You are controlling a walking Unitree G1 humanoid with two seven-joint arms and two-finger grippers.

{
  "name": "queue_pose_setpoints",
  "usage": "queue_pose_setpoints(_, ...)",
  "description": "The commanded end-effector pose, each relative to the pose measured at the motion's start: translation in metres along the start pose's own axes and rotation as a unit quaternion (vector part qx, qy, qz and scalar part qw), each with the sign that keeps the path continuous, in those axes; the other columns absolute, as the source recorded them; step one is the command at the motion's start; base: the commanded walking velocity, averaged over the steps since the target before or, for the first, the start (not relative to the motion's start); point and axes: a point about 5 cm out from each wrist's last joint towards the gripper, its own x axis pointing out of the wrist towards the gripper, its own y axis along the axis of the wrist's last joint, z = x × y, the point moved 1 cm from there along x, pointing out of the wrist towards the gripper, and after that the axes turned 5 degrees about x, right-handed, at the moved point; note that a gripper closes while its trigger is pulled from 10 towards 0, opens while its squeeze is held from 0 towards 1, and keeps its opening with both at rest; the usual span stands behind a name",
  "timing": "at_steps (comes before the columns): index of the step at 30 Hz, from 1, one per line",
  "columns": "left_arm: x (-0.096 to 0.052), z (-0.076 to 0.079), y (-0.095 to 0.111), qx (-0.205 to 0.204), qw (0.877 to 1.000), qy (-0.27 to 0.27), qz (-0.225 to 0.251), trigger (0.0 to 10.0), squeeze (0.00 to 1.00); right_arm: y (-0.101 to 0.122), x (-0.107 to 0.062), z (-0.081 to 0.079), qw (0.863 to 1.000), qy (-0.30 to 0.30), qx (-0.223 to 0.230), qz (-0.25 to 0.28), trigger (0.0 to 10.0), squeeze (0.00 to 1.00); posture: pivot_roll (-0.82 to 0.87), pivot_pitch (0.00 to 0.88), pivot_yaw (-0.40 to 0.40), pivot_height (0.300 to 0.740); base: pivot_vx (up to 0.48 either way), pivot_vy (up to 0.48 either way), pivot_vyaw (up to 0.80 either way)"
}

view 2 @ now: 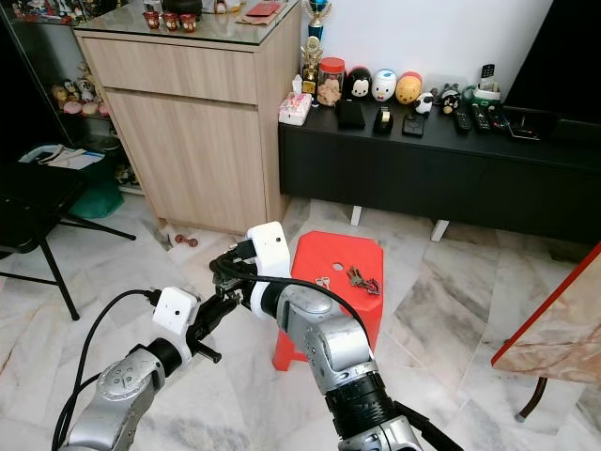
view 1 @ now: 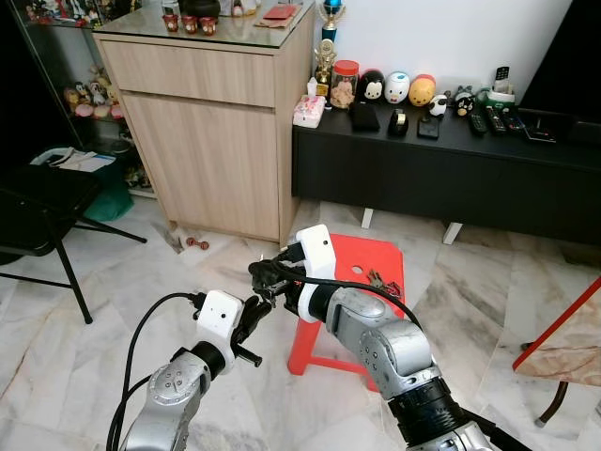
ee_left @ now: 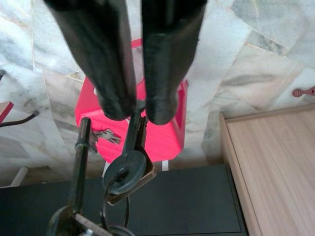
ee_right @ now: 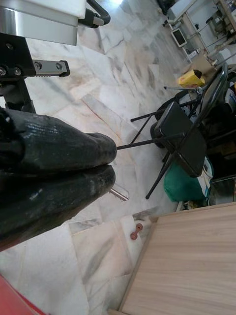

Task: Hang keys on a hook

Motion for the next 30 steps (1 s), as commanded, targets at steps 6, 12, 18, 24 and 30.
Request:
queue_pose_setpoints(6, 0.0005, 0.0011, 0.0038, 0.002, 1.0, -0.019, 0.004, 10.0, 1.0, 0.0121, -0.0011, -0.0018, 1.0, 0.001, -0.009, 0.016, 10.0, 0.0, 0.0, 0.0, -0.082, 0.74, 0.0, 0.0, 0.0)
queue_pose_setpoints(12, 0.0006, 0.0021, 0.0049, 0.003, 1.0, -0.031, 0.007, 10.0, 1.0, 0.015, -0.0009, -0.0029, 1.0, 0.004, -0.01, 0.019, 10.0, 0.0, 0.0, 0.0, -0.085, 0.74, 0.0, 0.0, 0.0)
queue_pose_setpoints(18, 0.0031, 0.0011, 0.0067, 0.021, 0.999, -0.031, 0.009, 10.0, 0.0, 0.0171, -0.0002, -0.0038, 1.0, 0.006, -0.011, 0.021, 10.0, 0.0, 0.0, 0.0, -0.087, 0.74, 0.0, 0.0, 0.0)
queue_pose_setpoints(24, 0.0063, 0.0017, 0.0078, 0.023, 0.999, -0.034, 0.01, 10.0, 0.0, 0.0181, 0.0004, -0.0049, 1.0, 0.009, -0.009, 0.022, 10.0, 0.0, 0.0, 0.0, -0.085, 0.74, 0.0, 0.0, 0.0)
queue_pose_setpoints(30, 0.0079, 0.0015, 0.0076, 0.025, 0.999, -0.031, 0.009, 10.0, 0.0, 0.0185, 0.0003, -0.0052, 1.0, 0.009, -0.008, 0.022, 10.0, 0.0, -0.01, 0.0, -0.086, 0.74, 0.0, 0.0, 0.0)
